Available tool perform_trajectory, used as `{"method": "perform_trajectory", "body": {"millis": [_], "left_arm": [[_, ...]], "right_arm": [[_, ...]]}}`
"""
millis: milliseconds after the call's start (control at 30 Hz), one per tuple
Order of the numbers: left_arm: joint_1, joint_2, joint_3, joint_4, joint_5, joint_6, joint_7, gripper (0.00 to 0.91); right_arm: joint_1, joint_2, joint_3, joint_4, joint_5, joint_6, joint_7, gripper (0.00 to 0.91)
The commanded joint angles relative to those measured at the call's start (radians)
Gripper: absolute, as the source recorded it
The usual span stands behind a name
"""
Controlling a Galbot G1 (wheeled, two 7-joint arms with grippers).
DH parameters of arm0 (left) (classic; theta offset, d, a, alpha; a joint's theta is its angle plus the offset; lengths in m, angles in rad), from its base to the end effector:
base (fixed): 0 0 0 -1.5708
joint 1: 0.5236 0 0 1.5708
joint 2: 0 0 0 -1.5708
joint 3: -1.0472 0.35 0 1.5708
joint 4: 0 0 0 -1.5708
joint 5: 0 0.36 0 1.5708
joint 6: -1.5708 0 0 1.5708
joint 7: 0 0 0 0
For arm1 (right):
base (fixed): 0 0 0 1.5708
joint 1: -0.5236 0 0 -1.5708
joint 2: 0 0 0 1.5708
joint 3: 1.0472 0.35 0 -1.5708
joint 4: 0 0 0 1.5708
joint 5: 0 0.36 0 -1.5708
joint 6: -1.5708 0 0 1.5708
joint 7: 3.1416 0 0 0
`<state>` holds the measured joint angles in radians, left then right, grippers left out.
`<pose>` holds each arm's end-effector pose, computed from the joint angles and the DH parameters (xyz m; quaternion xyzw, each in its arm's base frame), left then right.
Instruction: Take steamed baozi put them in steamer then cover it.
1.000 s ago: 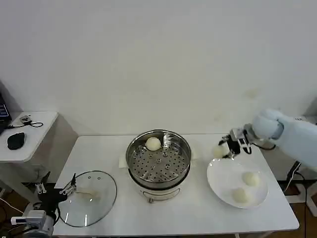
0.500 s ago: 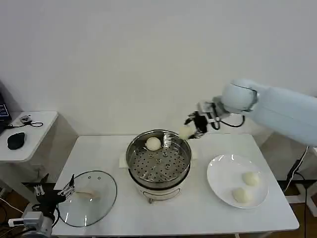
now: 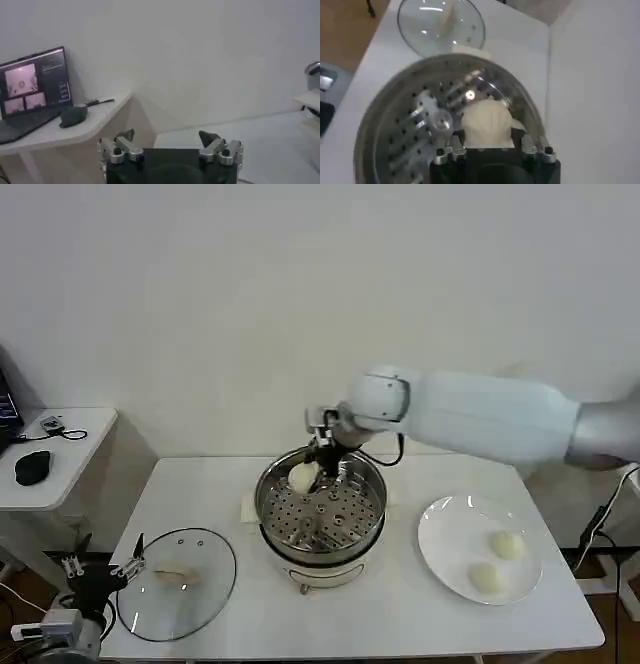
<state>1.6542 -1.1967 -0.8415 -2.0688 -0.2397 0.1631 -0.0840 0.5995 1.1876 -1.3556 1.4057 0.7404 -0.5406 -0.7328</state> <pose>0.1728 0.1571 -0.2778 0.0896 -0.9841 -0.1207 0.0947 0.5127 0.1608 -0.0691 0.5816 -0.5794 0.4944 0.2856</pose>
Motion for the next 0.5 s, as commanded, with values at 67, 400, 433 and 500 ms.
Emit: {"method": "perform_trajectory", "body": {"millis": [67,400,433,500], "left_arm": [[0.001,-0.001,-0.003,0.003,-0.003,-0.002,0.000,0.907],[-0.001,-0.002,-0.007,0.002,-0.001,-0.001,-0.001,0.907],[-0.001,-0.003,-0.006,0.002,-0.002,-0.001,-0.001,0.907],[-0.001,-0.004,-0.006,0.003,-0.002,-0.002,-0.001,0.907]], "right_arm": [[-0.069,0.104,-0.006,-0.081,0.034,-0.058,0.034,0.625],[-0.099,0.120,0.003,-0.113,-0.003,-0.071,0.038,0.625],[-0.101,0.121,0.003,-0.114,-0.006,-0.072,0.037,0.635],[-0.104,0.121,0.002,-0.116,-0.013,-0.073,0.037,0.665]]}}
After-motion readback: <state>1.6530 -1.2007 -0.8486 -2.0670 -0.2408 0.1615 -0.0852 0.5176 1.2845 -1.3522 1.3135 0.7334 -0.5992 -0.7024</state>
